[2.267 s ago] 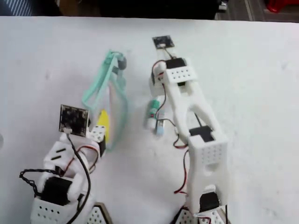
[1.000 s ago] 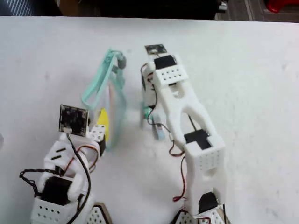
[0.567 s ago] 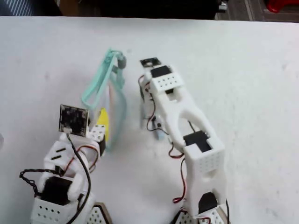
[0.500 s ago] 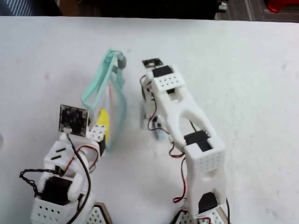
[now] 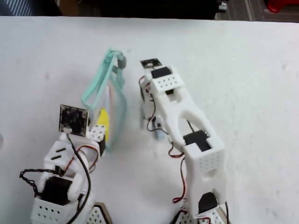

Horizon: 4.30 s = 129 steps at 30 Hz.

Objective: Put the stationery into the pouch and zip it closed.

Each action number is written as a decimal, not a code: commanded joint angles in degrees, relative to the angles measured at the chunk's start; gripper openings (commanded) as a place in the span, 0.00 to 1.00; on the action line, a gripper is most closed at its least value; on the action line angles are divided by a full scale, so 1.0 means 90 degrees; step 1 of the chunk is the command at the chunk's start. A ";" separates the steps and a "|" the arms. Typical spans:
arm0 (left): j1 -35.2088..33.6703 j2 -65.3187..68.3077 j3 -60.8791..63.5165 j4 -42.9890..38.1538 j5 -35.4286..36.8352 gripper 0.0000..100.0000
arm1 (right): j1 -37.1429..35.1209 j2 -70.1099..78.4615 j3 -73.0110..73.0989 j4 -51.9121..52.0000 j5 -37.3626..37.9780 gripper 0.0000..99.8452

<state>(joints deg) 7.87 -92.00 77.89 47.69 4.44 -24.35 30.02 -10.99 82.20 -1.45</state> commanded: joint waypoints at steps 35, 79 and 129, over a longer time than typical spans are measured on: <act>0.1206 -0.0093 -0.0068 -0.0303 -0.0400 0.02 | 0.1744 0.0454 -0.0508 -0.1050 0.0107 0.02; 0.1343 -0.0093 -0.0274 0.0147 -0.0420 0.02 | 0.1714 0.0464 -0.0508 -0.1050 0.0107 0.02; 0.0581 -0.0093 -0.0195 0.0244 -0.0166 0.16 | 0.1548 -0.1578 -0.2813 0.1284 0.0117 0.02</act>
<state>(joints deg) 14.46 -93.05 77.54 51.47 2.07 -9.93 23.08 -29.10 89.76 -1.10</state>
